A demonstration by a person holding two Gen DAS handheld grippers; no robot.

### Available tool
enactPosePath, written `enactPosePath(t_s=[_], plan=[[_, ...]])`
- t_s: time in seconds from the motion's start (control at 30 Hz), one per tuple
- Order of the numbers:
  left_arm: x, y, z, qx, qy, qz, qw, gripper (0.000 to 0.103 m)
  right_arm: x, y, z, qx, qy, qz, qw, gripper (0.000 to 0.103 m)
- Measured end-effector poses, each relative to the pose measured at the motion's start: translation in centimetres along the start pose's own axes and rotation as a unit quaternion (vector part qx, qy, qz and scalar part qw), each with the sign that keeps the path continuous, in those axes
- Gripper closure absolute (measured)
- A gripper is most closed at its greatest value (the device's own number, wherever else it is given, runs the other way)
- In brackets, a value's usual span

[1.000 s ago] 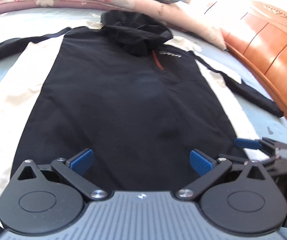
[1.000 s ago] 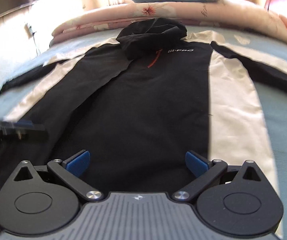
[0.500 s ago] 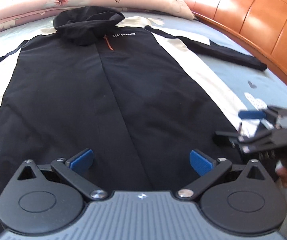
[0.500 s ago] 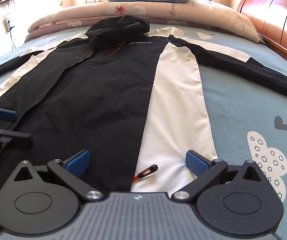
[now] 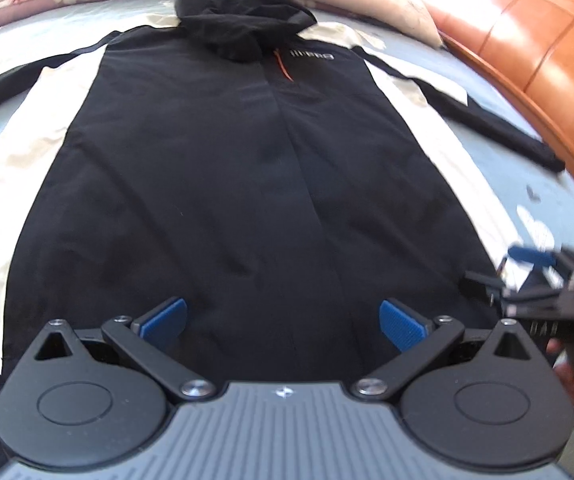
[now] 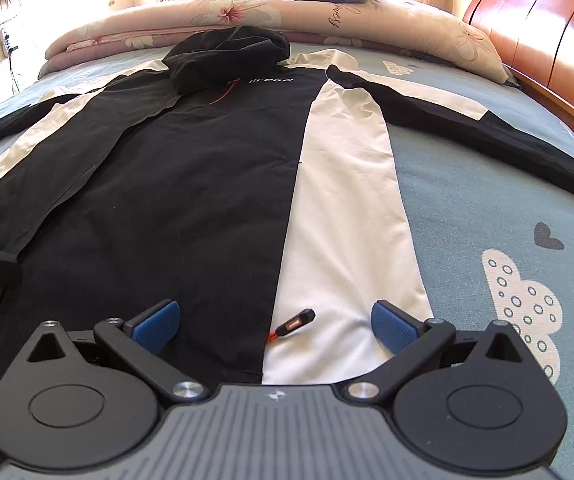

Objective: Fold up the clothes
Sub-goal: 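Grasp the black sleeve cuff with the left gripper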

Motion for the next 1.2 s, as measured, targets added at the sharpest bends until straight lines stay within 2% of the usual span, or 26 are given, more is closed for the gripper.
enactPosePath(t_s=[0.2,0.27,0.3,0.33,0.43,0.53,0.67,0.73,0.8,0.87,1.0,1.07,1.1,1.2], plan=[[-1.7,-3.1,-1.1,0.041,0.001,-0.014,0.9991,0.003,0.0,0.4,-0.3,0.008,-0.003,-0.008,1.0,0.0],[-2.9,-4.4,-1.9,0.06,-0.001,-0.016,0.9981,0.008,0.0,0.4,-0.3,0.01,-0.002,-0.01,1.0,0.0],[-3.7,-5.0,-2.2,0.067,-0.003,-0.019,0.9976,0.013,0.0,0.4,-0.3,0.01,-0.001,-0.011,1.0,0.0],[-4.7,-5.8,-2.6,0.074,-0.005,-0.024,0.997,0.024,0.0,0.3,-0.3,0.008,-0.001,-0.011,1.0,0.0],[-9.0,-7.9,-3.9,0.09,-0.005,-0.063,0.994,0.042,-0.1,0.1,-0.4,-0.009,0.0,-0.012,1.0,0.0],[-15.1,-9.6,-5.9,0.112,-0.012,-0.121,0.9862,0.054,-0.5,-0.4,-0.6,-0.032,-0.003,-0.014,0.999,0.0],[-24.5,-10.7,-9.4,0.14,-0.017,-0.21,0.9674,0.058,-2.3,-2.1,-1.3,-0.04,-0.042,0.004,0.998,0.0],[-29.8,-10.3,-10.8,0.154,-0.014,-0.27,0.9503,0.059,-3.7,-3.3,-1.5,-0.038,-0.066,0.014,0.997,0.0],[-35.2,-9.2,-12.0,0.173,-0.016,-0.334,0.9265,0.059,-5.5,-4.3,-1.5,-0.038,-0.094,0.02,0.995,0.0],[-40.4,-7.2,-12.5,0.2,-0.013,-0.411,0.8891,0.059,-7.4,-5.2,-1.0,-0.04,-0.118,0.022,0.992,0.0],[-49.3,-2.4,-12.4,0.249,-0.017,-0.542,0.8022,0.059,-11.1,-5.8,1.3,-0.067,-0.138,0.014,0.988,0.0],[-52.4,-0.3,-11.9,0.267,-0.018,-0.583,0.7672,0.059,-12.4,-5.9,2.3,-0.077,-0.139,0.007,0.987,0.0],[-53.5,0.3,-11.5,0.27,-0.022,-0.595,0.7571,0.06,-13.0,-6.0,2.7,-0.082,-0.139,0.003,0.987,0.0],[-56.3,1.6,-10.1,0.267,-0.04,-0.617,0.739,0.064,-14.4,-6.2,3.8,-0.094,-0.134,-0.01,0.986,0.0]])
Point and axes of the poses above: each gripper's, at about its wrist camera, not at the fingertips, and z roughly the way its jaws point, x to its right, y to its underside, the point moved 9 cm from there along z, roughly the way its jaws point, and after that the axes turned 6 degrees about z, right-handed, at the moved point
